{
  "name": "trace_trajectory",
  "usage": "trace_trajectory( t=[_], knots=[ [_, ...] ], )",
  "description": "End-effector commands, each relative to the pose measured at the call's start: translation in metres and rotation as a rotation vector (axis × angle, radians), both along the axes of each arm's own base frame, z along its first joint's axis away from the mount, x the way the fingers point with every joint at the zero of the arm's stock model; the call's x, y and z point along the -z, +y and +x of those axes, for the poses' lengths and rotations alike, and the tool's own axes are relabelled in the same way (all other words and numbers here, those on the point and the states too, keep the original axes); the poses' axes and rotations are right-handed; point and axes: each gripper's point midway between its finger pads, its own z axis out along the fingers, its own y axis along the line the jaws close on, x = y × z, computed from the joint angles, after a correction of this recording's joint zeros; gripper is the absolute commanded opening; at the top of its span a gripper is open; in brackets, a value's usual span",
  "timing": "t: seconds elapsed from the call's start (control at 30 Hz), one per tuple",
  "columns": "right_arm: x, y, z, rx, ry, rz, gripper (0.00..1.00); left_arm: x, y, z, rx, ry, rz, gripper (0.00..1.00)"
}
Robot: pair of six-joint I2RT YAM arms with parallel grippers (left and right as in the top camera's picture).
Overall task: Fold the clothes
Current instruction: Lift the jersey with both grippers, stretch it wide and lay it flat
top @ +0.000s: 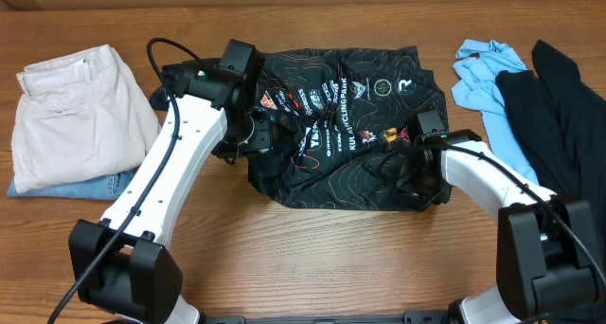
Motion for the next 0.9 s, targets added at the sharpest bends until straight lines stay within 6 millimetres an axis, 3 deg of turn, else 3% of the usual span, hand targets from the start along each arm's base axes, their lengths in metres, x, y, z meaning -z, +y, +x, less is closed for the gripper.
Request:
trace_trajectory(
  t=[0.0, 0.13, 0.27, 0.33, 0.43, 0.5, 0.63, 0.67, 0.8, 0.83, 0.87],
  knots=[
    [0.002, -0.002, 0.000, -0.002, 0.000, -0.014, 0.33, 0.000, 0.001, 0.001, 0.020, -0.005, 0.007, 0.05],
    [0.002, -0.002, 0.000, -0.003, 0.000, -0.014, 0.20, 0.000, 0.001, 0.001, 0.020, -0.006, 0.007, 0.04],
    [0.000, -0.002, 0.002, -0.002, -0.007, -0.012, 0.16, 0.000, 0.001, 0.003, 0.021, -0.013, 0.006, 0.04],
    [-0.006, -0.001, 0.007, -0.002, -0.016, -0.010, 0.08, -0.003, 0.002, 0.005, 0.034, -0.023, 0.006, 0.04],
    [-0.025, 0.002, 0.019, -0.001, -0.045, -0.004, 0.06, -0.017, 0.009, 0.010, 0.027, -0.062, 0.004, 0.04],
    [-0.052, 0.001, 0.035, -0.001, -0.098, 0.007, 0.06, -0.040, 0.024, 0.019, -0.011, -0.128, 0.020, 0.04],
    [-0.124, -0.006, 0.065, 0.020, -0.245, 0.028, 0.06, -0.091, 0.064, 0.030, -0.095, -0.270, 0.054, 0.04],
    [-0.153, -0.012, 0.072, 0.023, -0.298, 0.030, 0.06, -0.106, 0.076, 0.032, -0.123, -0.313, 0.056, 0.04],
    [-0.240, -0.039, 0.076, 0.053, -0.437, 0.022, 0.06, -0.155, 0.128, 0.028, -0.275, -0.450, 0.048, 0.04],
    [-0.274, -0.054, 0.070, 0.093, -0.494, 0.017, 0.06, -0.174, 0.148, 0.023, -0.339, -0.503, 0.020, 0.04],
    [-0.288, -0.060, 0.066, 0.107, -0.521, 0.013, 0.05, -0.186, 0.158, 0.018, -0.373, -0.537, -0.010, 0.04]
  ],
)
